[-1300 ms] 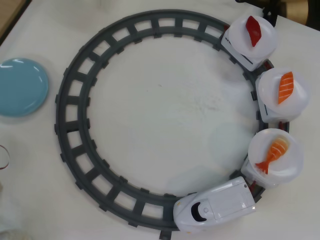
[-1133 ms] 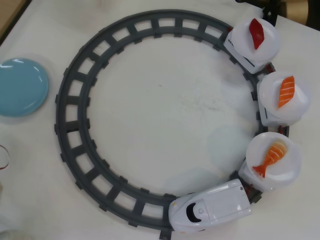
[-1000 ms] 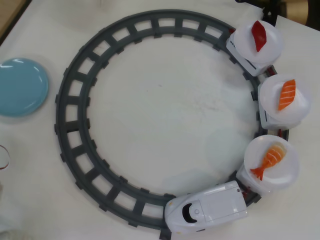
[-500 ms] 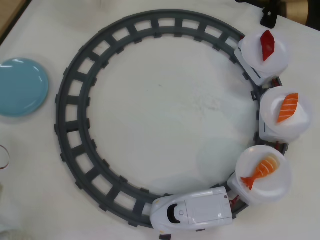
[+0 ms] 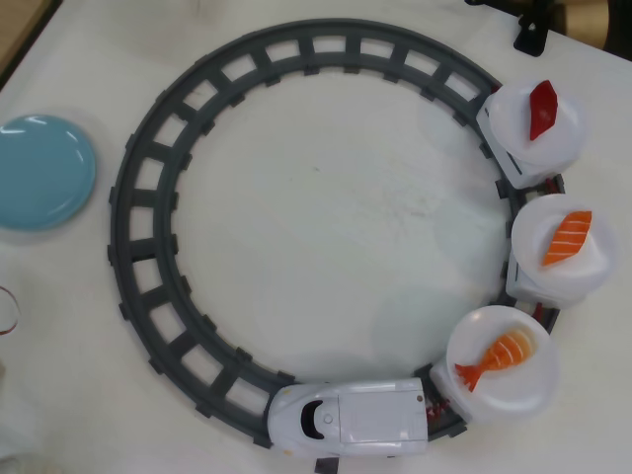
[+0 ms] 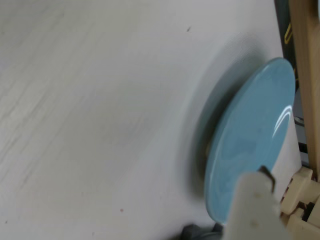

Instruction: Pick up the sushi from the Shinkansen and put it on the blue dish

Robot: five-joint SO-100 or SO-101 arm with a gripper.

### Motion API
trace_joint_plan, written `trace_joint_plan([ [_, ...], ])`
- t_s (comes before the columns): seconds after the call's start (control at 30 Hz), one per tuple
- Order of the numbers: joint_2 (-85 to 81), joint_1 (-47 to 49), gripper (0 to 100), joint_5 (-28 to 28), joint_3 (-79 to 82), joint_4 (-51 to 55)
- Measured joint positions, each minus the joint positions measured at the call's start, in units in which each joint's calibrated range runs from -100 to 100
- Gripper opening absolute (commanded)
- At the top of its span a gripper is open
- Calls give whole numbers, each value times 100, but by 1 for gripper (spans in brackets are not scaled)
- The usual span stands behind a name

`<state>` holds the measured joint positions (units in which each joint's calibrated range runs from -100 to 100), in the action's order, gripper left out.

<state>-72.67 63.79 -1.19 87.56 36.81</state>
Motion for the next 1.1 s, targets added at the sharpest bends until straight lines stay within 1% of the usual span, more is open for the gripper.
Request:
trace_joint_plan([
  [1.0,0,0,17,0,0,0],
  [1.1,0,-319,17,0,-55,0],
])
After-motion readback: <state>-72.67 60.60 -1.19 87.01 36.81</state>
